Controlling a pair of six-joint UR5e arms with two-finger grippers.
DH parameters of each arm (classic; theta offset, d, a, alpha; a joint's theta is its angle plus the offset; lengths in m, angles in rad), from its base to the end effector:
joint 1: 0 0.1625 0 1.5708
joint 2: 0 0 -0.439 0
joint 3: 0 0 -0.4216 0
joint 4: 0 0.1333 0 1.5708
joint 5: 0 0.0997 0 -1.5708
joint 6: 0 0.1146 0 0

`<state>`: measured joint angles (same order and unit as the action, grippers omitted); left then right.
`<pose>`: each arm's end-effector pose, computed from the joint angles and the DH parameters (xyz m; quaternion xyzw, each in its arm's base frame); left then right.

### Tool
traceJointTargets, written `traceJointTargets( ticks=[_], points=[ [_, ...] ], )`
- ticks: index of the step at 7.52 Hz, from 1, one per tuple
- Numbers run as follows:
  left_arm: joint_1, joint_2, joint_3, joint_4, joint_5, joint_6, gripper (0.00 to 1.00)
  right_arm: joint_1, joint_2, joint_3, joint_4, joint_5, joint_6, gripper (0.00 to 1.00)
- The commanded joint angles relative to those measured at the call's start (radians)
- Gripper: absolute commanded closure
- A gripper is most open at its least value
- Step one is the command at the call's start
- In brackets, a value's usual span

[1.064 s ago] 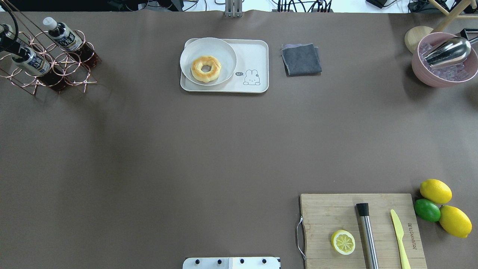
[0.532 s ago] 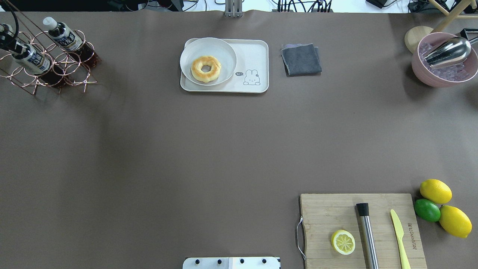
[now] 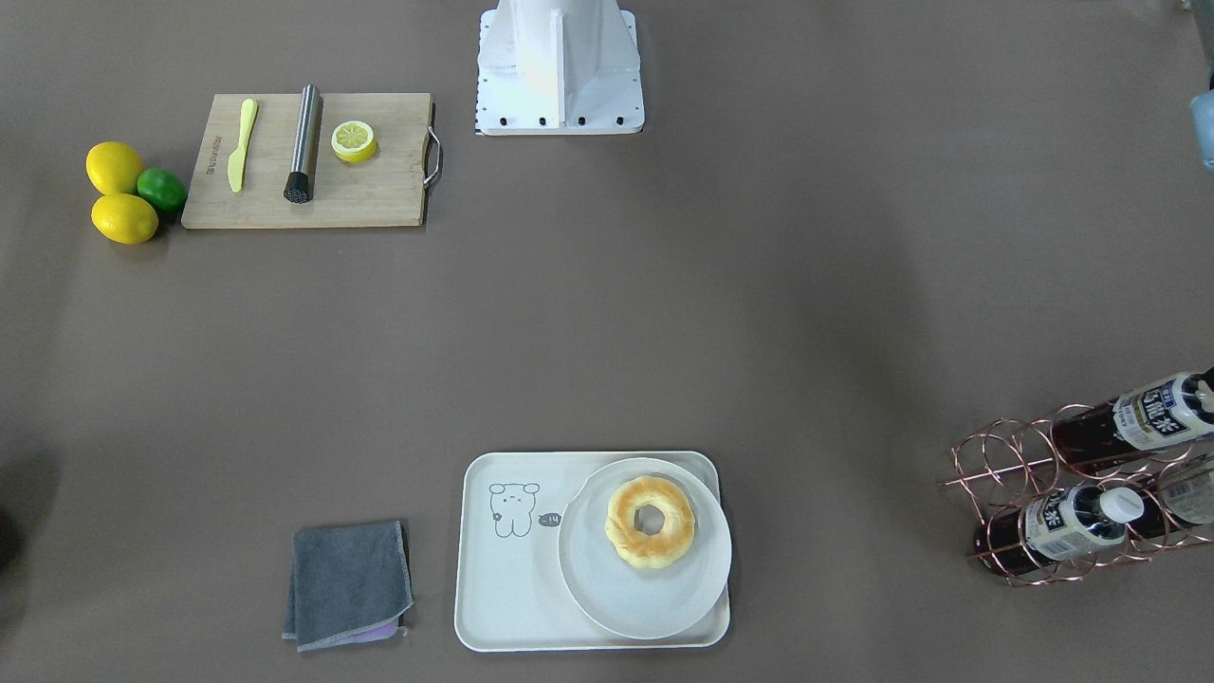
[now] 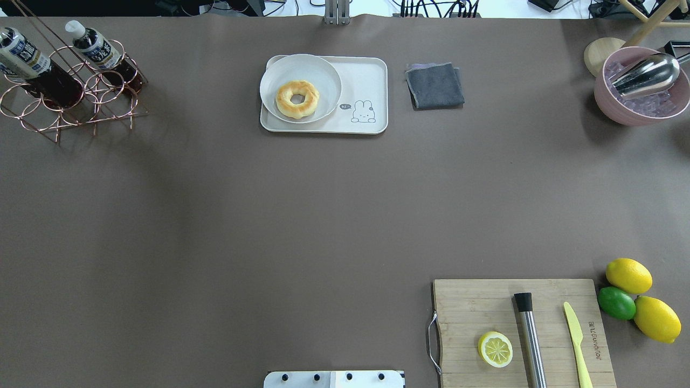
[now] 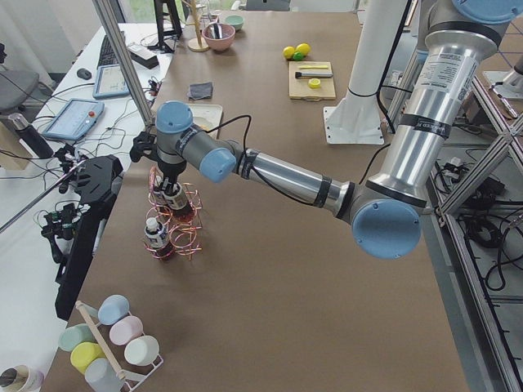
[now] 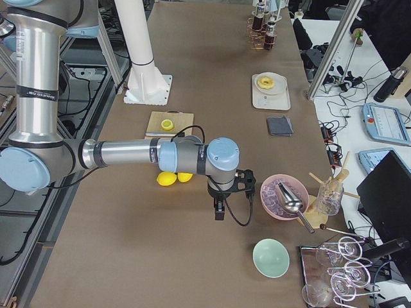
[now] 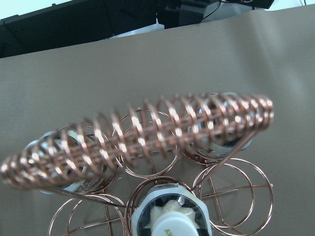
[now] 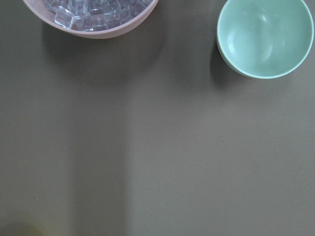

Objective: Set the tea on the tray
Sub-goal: 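Reach the left gripper into the copper rack and grasp a tea bottle, then lift the tea bottle out of the rack with the left gripper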

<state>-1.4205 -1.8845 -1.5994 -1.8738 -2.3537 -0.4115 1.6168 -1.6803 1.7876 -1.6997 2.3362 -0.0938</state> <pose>0.0471 -0.6615 0.4435 0.1813 0.4289 0.0058 0.8849 0.0754 -0.4661 0.6385 0.0161 -0.3732 -0.0181 0.9274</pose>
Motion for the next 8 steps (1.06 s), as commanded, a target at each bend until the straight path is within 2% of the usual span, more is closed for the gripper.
traceJointTargets(
  ticks=[1, 3, 4, 6, 8],
  points=[
    [-0.061, -0.005, -0.184, 0.173, -0.019, 0.008, 1.0, 0.0, 0.004, -0.008, 0.0, 0.0, -0.003, 0.0],
    [-0.077, -0.013, -0.288, 0.318, -0.007, 0.063, 1.0, 0.0, -0.001, -0.008, 0.0, 0.0, -0.004, 0.0],
    [-0.068, -0.021, -0.307, 0.323, 0.005, 0.053, 1.0, 0.0, -0.001, -0.008, 0.0, 0.002, -0.004, 0.0],
    [0.068, -0.015, -0.423, 0.37, 0.094, -0.066, 1.0, 0.0, -0.005, -0.005, 0.0, 0.006, -0.006, 0.0],
    [0.263, -0.033, -0.558, 0.517, 0.231, -0.22, 1.0, 0.0, -0.007, -0.004, 0.002, 0.003, -0.013, 0.0]
  ],
)
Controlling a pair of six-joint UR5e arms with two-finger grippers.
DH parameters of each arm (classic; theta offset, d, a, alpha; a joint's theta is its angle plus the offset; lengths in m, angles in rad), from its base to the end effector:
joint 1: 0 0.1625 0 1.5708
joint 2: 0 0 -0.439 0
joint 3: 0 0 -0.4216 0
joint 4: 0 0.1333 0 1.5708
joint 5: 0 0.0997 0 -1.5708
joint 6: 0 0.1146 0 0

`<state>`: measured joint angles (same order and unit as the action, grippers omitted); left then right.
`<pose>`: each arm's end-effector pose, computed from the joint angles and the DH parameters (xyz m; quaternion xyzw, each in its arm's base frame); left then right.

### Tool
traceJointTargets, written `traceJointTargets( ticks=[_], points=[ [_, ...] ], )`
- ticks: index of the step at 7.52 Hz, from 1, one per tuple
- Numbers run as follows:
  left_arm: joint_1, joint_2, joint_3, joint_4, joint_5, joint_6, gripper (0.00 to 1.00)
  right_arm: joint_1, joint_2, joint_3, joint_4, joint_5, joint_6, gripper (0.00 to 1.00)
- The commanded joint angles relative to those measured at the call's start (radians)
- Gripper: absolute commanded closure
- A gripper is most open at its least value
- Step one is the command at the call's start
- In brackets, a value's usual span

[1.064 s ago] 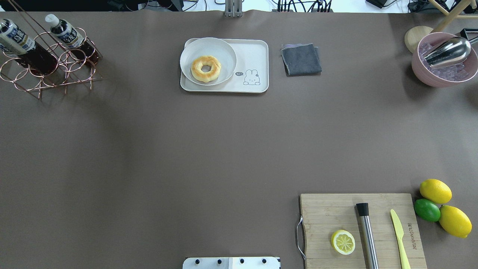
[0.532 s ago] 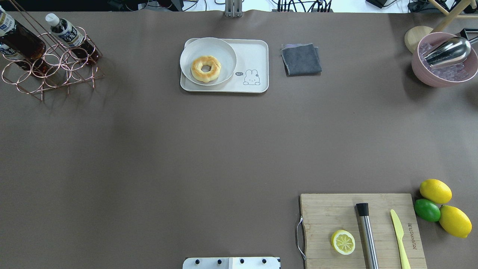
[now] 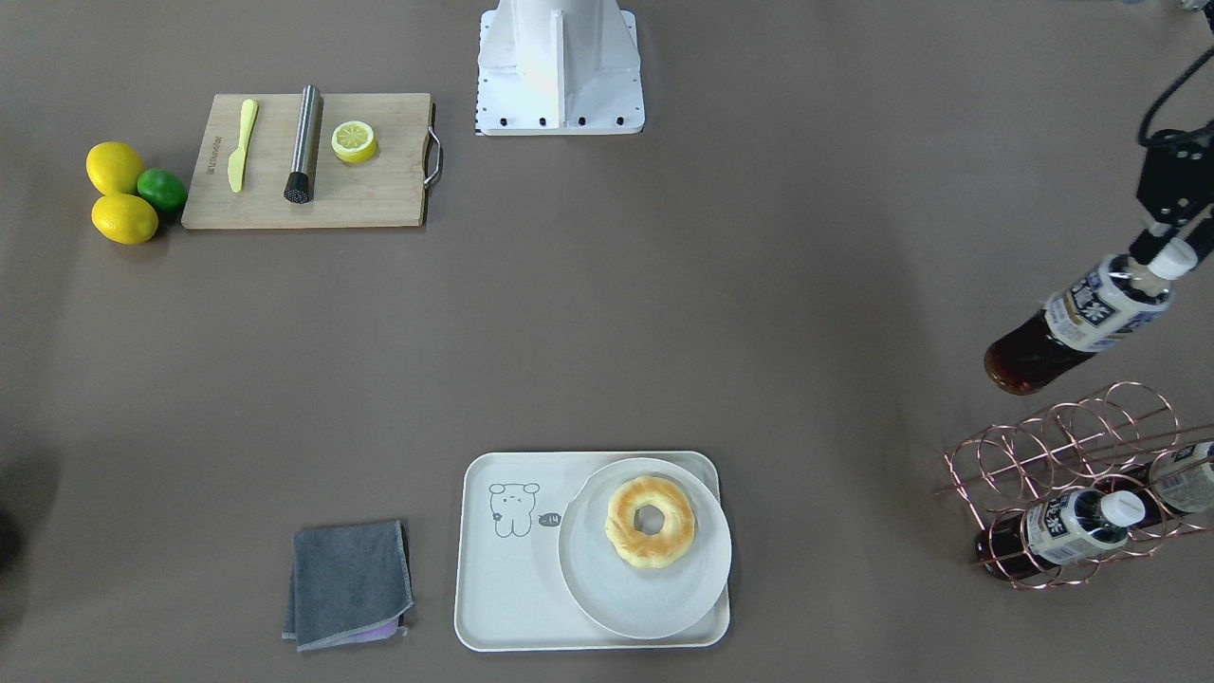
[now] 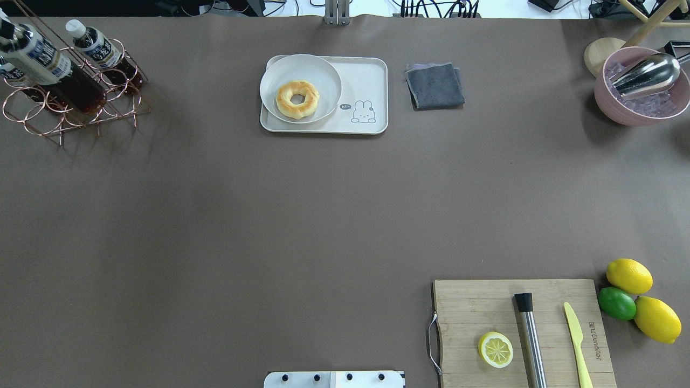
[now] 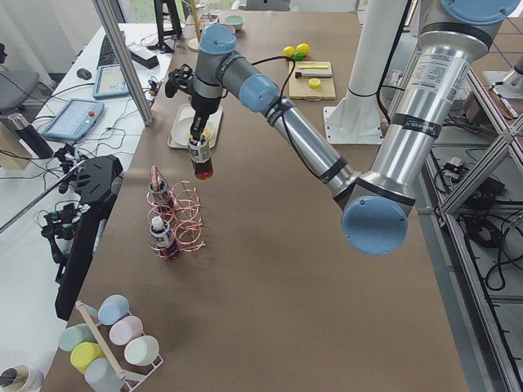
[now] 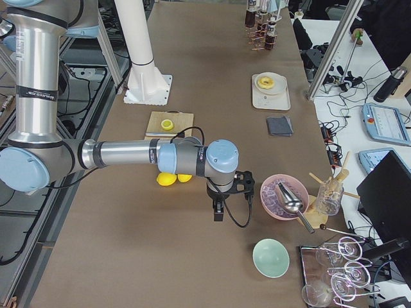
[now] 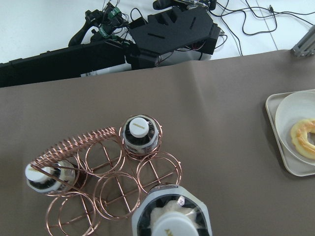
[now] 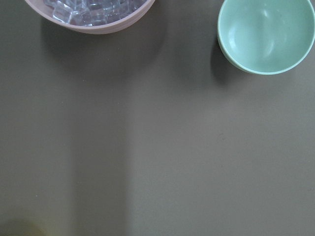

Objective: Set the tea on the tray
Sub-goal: 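Lift the tea bottle out of the rack with the left gripper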

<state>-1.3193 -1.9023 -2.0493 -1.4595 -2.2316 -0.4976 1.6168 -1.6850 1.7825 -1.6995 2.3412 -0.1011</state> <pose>0.0804 -0.5659 0.2774 0.1898 0.4021 0.0011 0.8957 0.0749 -0.4637 0.6429 0.0132 -0.3757 -0.0197 0.9264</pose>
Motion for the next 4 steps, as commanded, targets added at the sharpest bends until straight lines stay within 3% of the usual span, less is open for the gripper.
traceJointTargets(
  ticks=[1, 4],
  points=[
    [0.245, -0.061, -0.12, 0.113, 0.125, -0.251, 1.0, 0.0, -0.002, 0.002, 0.001, -0.002, -0.006, 0.0],
    [0.508, -0.278, -0.114, 0.255, 0.249, -0.532, 1.0, 0.0, -0.001, 0.003, 0.001, -0.006, -0.005, 0.0]
  ],
)
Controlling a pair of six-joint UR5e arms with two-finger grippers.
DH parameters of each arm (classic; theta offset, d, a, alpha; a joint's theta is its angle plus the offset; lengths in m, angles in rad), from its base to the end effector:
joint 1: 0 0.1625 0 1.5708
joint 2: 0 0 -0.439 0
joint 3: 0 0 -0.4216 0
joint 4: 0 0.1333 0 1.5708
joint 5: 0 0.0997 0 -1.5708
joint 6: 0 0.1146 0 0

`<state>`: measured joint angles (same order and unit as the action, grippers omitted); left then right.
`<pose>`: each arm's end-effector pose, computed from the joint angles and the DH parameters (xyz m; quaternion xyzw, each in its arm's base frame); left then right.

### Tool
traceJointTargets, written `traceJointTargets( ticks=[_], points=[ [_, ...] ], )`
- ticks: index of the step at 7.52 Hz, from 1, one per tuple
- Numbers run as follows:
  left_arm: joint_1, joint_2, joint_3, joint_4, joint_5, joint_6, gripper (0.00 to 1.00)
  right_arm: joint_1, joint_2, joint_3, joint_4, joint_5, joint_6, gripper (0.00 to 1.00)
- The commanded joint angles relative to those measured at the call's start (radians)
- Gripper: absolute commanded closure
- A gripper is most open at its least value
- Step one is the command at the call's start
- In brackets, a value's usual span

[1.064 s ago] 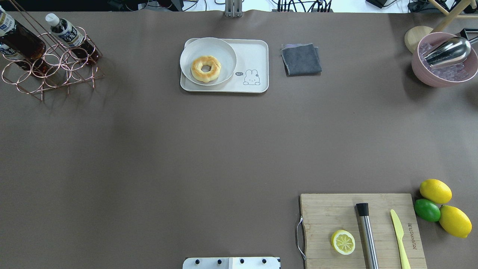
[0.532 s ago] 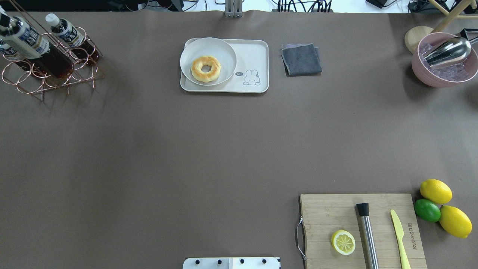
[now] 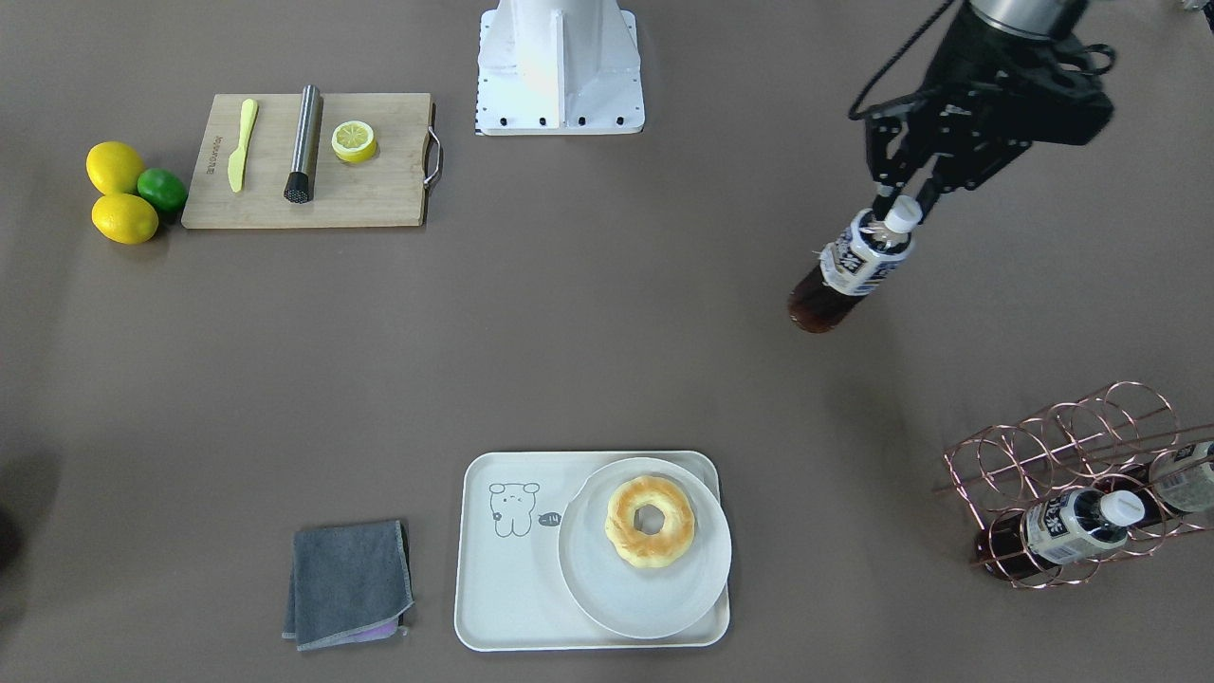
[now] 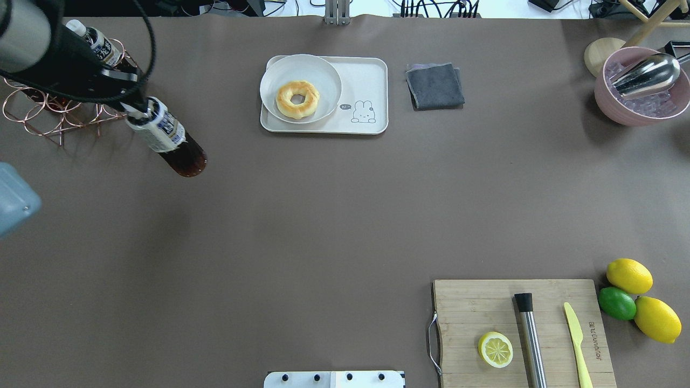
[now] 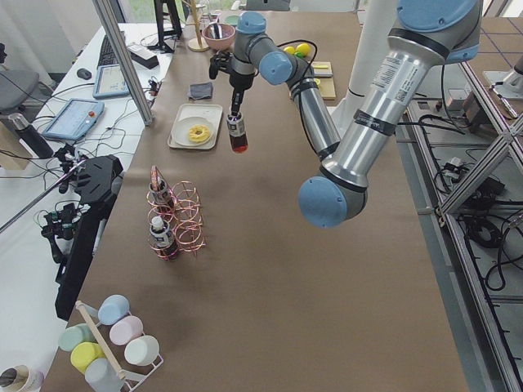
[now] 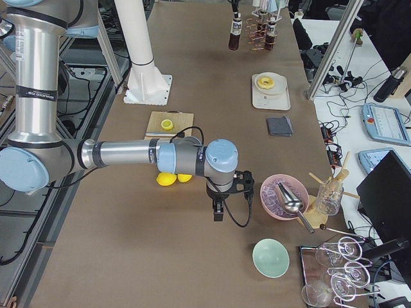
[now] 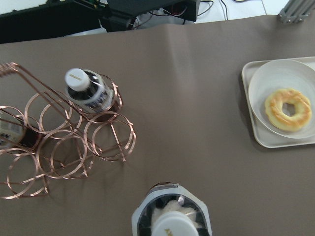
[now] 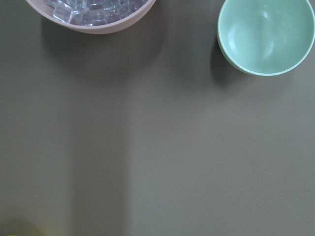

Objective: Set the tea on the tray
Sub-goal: 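Lift the tea bottle out of the rack with the left gripper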

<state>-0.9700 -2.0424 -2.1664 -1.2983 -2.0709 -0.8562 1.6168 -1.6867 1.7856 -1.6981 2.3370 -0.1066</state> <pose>0.2432 -0.4934 0.1836 0.1279 0.4199 -0.0188 0.8983 0.0752 -0.4631 0.6423 0.0154 -0.3737 -0.0228 0.9272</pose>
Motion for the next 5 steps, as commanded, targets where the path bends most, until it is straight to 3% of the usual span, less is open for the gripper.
traceJointTargets(
  ticks=[1, 5],
  points=[
    [0.219, -0.206, 0.013, 0.131, 0.13, -0.241, 1.0, 0.0, 0.005, 0.0, -0.001, -0.002, 0.001, 0.0],
    [0.309, -0.424, 0.253, 0.122, 0.251, -0.343, 1.0, 0.003, 0.01, -0.002, -0.002, -0.004, 0.002, 0.0]
  ],
)
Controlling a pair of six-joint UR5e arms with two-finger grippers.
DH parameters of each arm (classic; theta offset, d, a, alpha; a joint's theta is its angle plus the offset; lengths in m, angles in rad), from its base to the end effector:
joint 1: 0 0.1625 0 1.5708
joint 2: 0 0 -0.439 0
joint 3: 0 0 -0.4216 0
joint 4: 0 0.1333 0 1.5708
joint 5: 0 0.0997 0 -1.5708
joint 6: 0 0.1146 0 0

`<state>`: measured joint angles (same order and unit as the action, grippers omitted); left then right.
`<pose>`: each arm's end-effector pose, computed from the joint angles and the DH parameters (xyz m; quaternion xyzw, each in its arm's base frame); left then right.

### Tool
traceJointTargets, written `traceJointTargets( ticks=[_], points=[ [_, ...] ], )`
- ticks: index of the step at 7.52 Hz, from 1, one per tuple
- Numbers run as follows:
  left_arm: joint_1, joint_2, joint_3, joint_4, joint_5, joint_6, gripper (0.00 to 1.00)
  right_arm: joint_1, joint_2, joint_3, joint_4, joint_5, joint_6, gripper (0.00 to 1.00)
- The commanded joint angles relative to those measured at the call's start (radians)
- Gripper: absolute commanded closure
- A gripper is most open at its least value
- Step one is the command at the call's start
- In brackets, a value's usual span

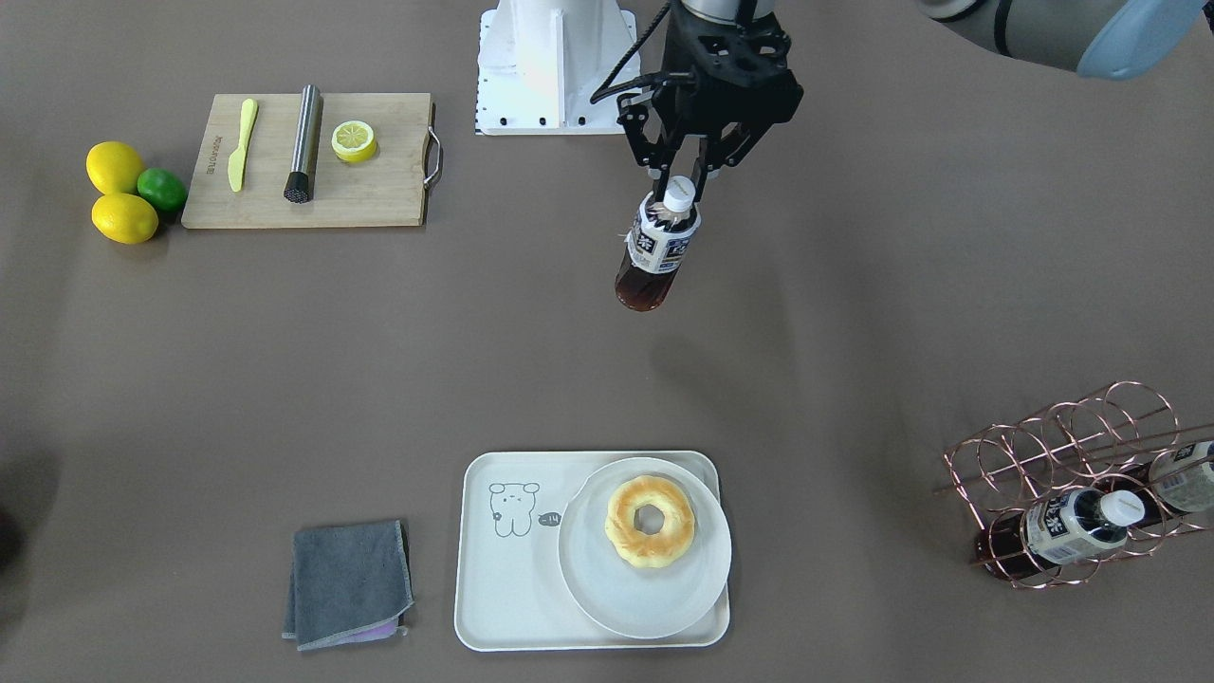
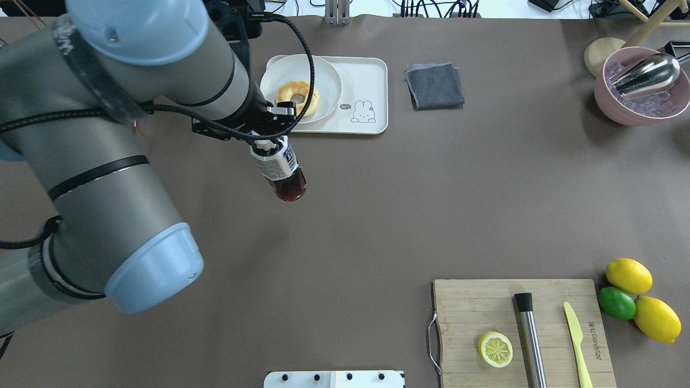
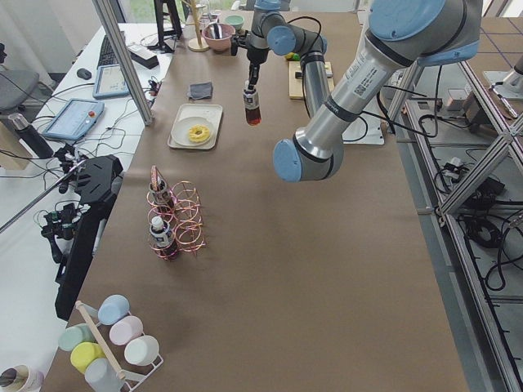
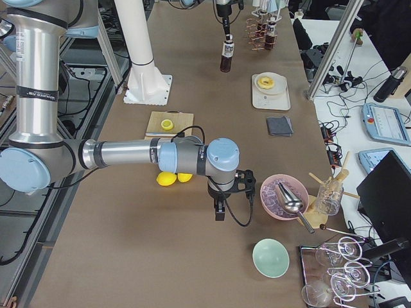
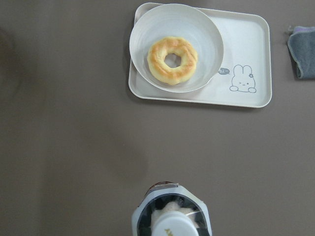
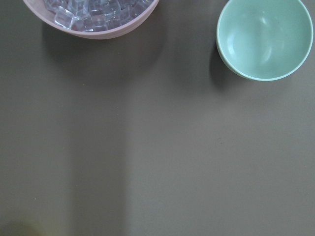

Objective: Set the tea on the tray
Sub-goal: 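Lift the tea bottle out of the rack with the left gripper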

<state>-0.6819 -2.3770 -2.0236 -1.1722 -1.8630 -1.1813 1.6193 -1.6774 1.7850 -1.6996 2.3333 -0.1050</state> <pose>0.3982 -0.4525 0.0611 0.0968 0.4223 -0.0709 0.8985 0.0769 -0.4672 0.6387 0.0187 -0.3717 -0.0223 0.9279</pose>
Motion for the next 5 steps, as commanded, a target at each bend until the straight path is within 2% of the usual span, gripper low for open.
traceJointTargets(
  ticks=[1, 3, 5],
  points=[
    [0.063, -0.109, 0.141, -0.026, 0.076, -0.049, 1.0, 0.001, -0.001, -0.001, 0.0, 0.001, 0.007, 0.0],
    [0.163, -0.122, 0.151, -0.038, 0.194, -0.073, 1.0, 0.001, -0.005, 0.004, 0.0, 0.008, 0.011, 0.0],
    [0.218, -0.116, 0.166, -0.069, 0.24, -0.122, 1.0, 0.002, -0.005, 0.004, 0.0, 0.008, 0.011, 0.0]
  ],
)
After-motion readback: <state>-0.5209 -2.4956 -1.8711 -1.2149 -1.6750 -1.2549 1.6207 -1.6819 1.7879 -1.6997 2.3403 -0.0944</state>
